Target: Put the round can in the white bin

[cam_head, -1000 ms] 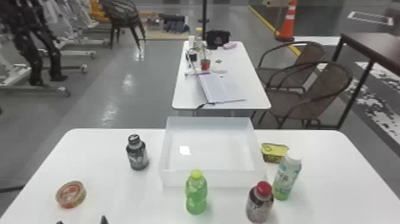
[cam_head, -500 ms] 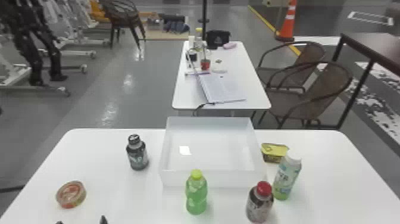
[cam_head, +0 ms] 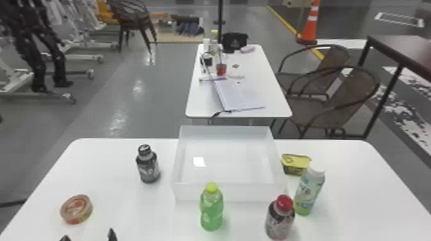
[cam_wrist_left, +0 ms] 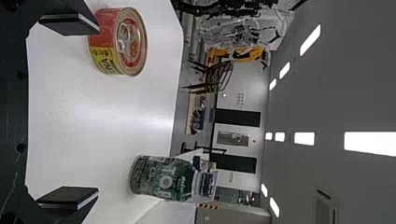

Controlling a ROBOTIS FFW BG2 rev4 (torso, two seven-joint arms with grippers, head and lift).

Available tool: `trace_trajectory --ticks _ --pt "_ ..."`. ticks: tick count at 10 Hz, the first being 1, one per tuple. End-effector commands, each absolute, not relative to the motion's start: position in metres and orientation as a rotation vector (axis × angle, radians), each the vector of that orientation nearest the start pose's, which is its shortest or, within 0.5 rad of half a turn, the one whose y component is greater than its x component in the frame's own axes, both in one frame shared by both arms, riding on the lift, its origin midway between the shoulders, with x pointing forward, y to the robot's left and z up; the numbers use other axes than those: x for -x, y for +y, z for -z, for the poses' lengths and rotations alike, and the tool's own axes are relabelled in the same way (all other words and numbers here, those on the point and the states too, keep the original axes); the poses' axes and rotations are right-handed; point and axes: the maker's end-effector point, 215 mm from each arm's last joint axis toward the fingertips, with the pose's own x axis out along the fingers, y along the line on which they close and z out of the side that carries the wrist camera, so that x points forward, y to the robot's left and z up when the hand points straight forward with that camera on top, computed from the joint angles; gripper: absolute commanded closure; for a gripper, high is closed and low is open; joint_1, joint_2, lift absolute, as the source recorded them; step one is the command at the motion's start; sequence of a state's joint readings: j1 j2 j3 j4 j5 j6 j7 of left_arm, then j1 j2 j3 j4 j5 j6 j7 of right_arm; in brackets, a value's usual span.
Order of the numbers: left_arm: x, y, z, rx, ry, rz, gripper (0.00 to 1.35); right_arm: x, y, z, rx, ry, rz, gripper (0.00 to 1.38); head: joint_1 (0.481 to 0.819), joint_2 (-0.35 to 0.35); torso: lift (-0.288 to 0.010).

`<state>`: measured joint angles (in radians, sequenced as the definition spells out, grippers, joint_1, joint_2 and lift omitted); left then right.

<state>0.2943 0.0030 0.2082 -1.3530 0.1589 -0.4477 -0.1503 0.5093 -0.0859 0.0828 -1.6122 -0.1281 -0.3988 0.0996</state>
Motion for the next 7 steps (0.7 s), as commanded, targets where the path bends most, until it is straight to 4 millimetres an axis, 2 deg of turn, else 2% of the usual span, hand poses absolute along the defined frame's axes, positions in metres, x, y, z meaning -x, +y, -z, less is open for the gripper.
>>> trace_trajectory --ticks 1,3,5,7 --pt "-0.457 0.336 0.476 0.131 0.066 -0.112 0.09 -0.395 -0.192 0.454 -0.082 0.074 -0.158 0.09 0.549 0.000 -0.100" --pt "-0.473 0.346 0.476 0.117 0.092 -0.093 0.10 -0.395 -0.192 0.454 -0.082 0.074 -0.158 0.09 0.549 0.000 -0.100" --pt "-0.488 0.369 0.469 0.084 0.109 -0.111 0.10 -0.395 -0.192 0.454 -0.083 0.074 -0.157 0.09 0.549 0.000 -0.100" --pt "-0.498 0.391 0.471 0.054 0.150 -0.134 0.10 -0.395 -0.192 0.454 -0.083 0.074 -0.157 0.09 0.549 0.000 -0.100"
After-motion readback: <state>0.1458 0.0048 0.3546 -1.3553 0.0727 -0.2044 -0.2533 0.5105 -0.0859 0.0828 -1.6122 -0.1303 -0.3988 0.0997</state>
